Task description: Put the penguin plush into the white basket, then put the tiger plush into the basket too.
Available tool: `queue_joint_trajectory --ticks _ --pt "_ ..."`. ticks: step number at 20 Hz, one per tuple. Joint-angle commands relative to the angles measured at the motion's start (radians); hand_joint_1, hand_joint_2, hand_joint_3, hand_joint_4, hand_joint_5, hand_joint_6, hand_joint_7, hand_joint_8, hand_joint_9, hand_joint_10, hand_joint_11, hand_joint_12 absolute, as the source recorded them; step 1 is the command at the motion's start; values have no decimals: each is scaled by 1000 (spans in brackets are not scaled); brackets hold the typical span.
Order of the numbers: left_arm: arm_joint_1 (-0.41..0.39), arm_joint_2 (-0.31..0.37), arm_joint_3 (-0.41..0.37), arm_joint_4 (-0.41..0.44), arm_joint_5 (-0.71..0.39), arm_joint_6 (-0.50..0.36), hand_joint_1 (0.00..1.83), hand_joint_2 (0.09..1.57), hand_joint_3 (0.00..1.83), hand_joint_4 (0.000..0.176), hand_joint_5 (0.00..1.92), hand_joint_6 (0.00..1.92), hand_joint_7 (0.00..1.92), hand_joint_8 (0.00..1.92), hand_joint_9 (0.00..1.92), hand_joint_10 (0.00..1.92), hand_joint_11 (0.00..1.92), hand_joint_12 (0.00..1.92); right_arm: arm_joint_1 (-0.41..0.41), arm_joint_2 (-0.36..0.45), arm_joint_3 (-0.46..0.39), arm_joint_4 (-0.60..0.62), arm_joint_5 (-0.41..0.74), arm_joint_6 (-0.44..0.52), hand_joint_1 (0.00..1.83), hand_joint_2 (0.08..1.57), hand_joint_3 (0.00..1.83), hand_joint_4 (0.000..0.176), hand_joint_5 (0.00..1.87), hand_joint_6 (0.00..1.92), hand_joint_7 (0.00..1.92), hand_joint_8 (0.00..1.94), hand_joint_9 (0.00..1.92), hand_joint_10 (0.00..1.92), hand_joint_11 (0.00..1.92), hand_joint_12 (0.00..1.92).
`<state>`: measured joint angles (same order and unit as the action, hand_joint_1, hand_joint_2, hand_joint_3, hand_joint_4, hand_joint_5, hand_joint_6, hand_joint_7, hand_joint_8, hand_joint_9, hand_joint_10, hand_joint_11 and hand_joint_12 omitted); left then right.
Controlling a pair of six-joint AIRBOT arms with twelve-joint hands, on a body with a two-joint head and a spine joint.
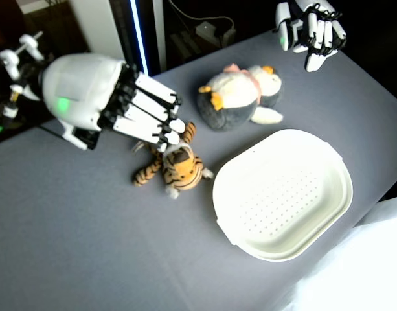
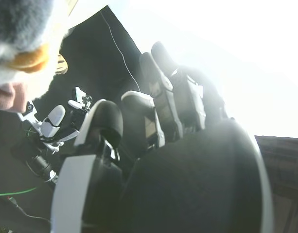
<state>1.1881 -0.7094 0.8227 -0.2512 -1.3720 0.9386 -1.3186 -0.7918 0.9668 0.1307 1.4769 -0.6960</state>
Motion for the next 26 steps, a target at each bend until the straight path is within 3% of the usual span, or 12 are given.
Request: queue_joint_trajectory --ticks 1,5,7,11,15,17,18,19,20,22,25,26 --pt "-10 9 0 28 -108 -3 523 915 0 175 290 0 178 0 213 8 42 396 11 0 5 19 125 7 661 1190 4 45 472 3 296 6 277 15 50 687" --pt "-20 12 2 77 -2 -4 633 766 0 176 22 0 20 2 81 2 0 266 21 0 6 18 129 7 646 1202 5 51 464 0 293 1 267 3 41 683" --pt "-33 10 10 97 69 -4 671 671 3 176 0 0 0 0 7 0 0 182 24 0 7 17 129 7 632 1209 5 29 476 4 301 4 279 7 52 686" --pt "-118 -37 56 161 291 -3 791 645 0 176 0 0 28 0 85 2 0 286 31 0 8 16 129 7 644 1229 7 46 456 0 280 0 261 0 32 672" --pt "-205 -97 109 232 483 -3 720 677 4 176 69 4 203 9 305 20 119 387 31 0 10 16 129 7 628 1237 6 38 483 8 296 5 294 12 74 694" --pt "-214 -121 127 235 537 11 718 757 0 134 308 3 405 6 477 5 171 644 31 0 11 16 129 7 661 1237 3 35 484 5 284 0 283 4 63 690" --pt "-215 -128 131 222 548 29 844 858 9 54 545 24 624 73 688 112 197 1100 31 0 11 17 129 7 672 1234 1 28 496 8 292 3 302 11 91 701" --pt "-215 -131 133 205 552 50 1085 1056 5 0 894 775 645 1072 591 1256 343 1681 31 0 10 17 129 7 686 1231 0 28 499 7 289 2 303 9 90 701" --pt "-215 -129 134 195 537 52 1196 1179 4 0 902 825 714 1508 566 1568 359 1791 30 0 10 17 129 7 694 1233 0 23 505 8 298 5 321 15 119 713" --pt "-218 -107 127 189 484 52 1240 1177 0 0 963 743 804 1502 709 1456 573 1612 29 0 11 18 129 7 700 1231 0 17 513 8 306 6 338 18 144 725" --pt "-237 -38 94 190 333 52 1186 1081 0 0 1061 821 803 1441 825 1738 795 1799 29 0 11 18 129 7 719 1231 0 8 520 7 304 3 345 14 162 734" --pt "-244 -25 91 187 289 52 1238 1138 0 0 1054 650 820 1479 804 1728 789 1841 29 0 11 18 129 7 718 1230 0 0 523 7 313 6 357 17 167 735"
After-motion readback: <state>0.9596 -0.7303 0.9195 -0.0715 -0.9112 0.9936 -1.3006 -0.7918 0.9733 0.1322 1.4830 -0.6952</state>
